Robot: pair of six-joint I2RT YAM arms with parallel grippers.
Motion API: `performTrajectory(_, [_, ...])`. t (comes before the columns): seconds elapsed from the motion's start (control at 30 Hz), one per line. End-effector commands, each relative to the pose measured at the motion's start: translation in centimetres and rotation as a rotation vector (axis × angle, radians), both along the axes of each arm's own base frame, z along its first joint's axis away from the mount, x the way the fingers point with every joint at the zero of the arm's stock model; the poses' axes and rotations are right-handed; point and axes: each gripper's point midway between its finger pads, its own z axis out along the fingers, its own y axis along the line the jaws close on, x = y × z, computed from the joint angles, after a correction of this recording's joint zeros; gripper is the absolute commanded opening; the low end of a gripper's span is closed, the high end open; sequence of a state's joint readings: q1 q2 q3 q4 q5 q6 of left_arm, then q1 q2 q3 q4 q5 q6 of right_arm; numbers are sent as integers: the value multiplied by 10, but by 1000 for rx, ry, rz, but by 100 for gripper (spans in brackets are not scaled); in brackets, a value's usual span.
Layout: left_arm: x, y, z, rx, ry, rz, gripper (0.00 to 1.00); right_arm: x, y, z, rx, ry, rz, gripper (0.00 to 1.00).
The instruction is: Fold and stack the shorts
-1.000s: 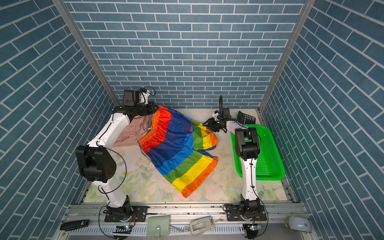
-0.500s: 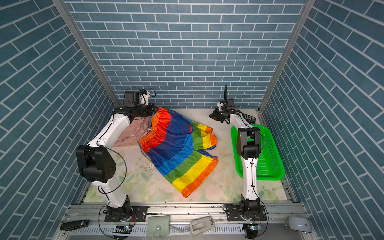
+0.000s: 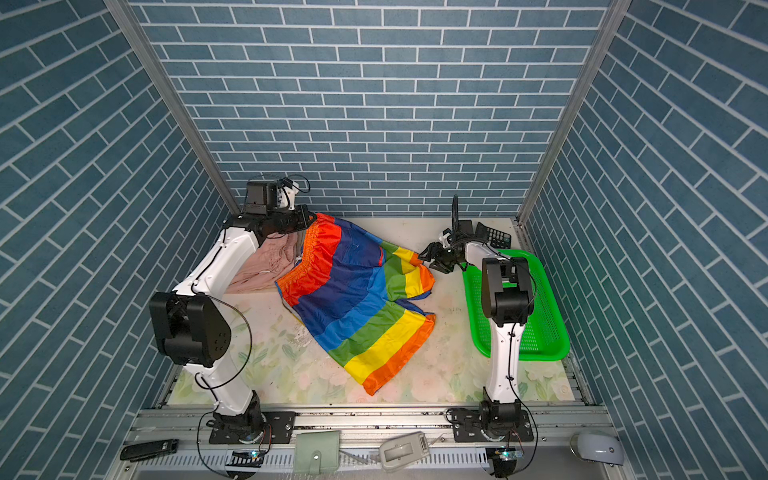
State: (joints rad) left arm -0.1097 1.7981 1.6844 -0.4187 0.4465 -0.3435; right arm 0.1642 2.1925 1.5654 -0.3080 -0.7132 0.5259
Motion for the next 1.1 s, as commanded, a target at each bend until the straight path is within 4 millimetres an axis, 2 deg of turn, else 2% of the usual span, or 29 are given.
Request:
performTrajectory(0.0, [2,-3,34,-24,-88,-10,0,-6,29,20,87,-44,51,66])
performTrajectory(0.1, [1,-7,36,-27,-89,-16,0,-2,41,23,143,-39,50,60])
performTrajectory(0.13, [1,-8,36,-25,-90,-19,0,1,43,28,150,-48,47,55])
performTrajectory(0.17, [0,-8,36,-24,-90,-20,0,3,44,16,144,-25,40,49])
performTrajectory(0.3, [-3,-7,40,-18,-96,-19,0,18,44,29,139,-61,20,20])
performTrajectory(0.33, [-4,-7,41,-17,-98,-19,0,23,43,39,139,-84,15,11])
performTrajectory(0.4, [-4,-6,40,-10,-101,-19,0,33,40,61,136,-135,6,0])
performTrajectory(0.53, [0,3,38,-18,-86,19,0,44,22,134,147,-277,-24,0])
performTrajectory(0.6, [4,16,36,-37,-70,62,0,35,12,159,121,-337,-25,0])
performTrajectory(0.63, [5,25,34,-50,-59,94,0,24,9,164,88,-356,-8,0])
performTrajectory(0.7, [8,43,32,-77,-46,142,0,-6,9,158,41,-357,34,0])
performTrajectory(0.73, [8,54,29,-89,-36,168,0,-25,11,147,18,-342,56,0])
performTrajectory(0.83, [6,75,15,-117,-4,213,0,-88,31,92,-18,-242,124,0])
performTrajectory(0.93, [1,81,-3,-149,34,218,0,-155,53,32,-65,-124,235,0])
performTrajectory(0.97, [-1,80,-9,-151,46,213,0,-171,56,18,-77,-92,265,0])
performTrajectory(1.0, [-4,80,-15,-149,59,205,0,-184,56,8,-82,-64,290,5])
performTrajectory(1.07, [-8,77,-25,-149,80,191,0,-195,50,7,-92,-39,299,26])
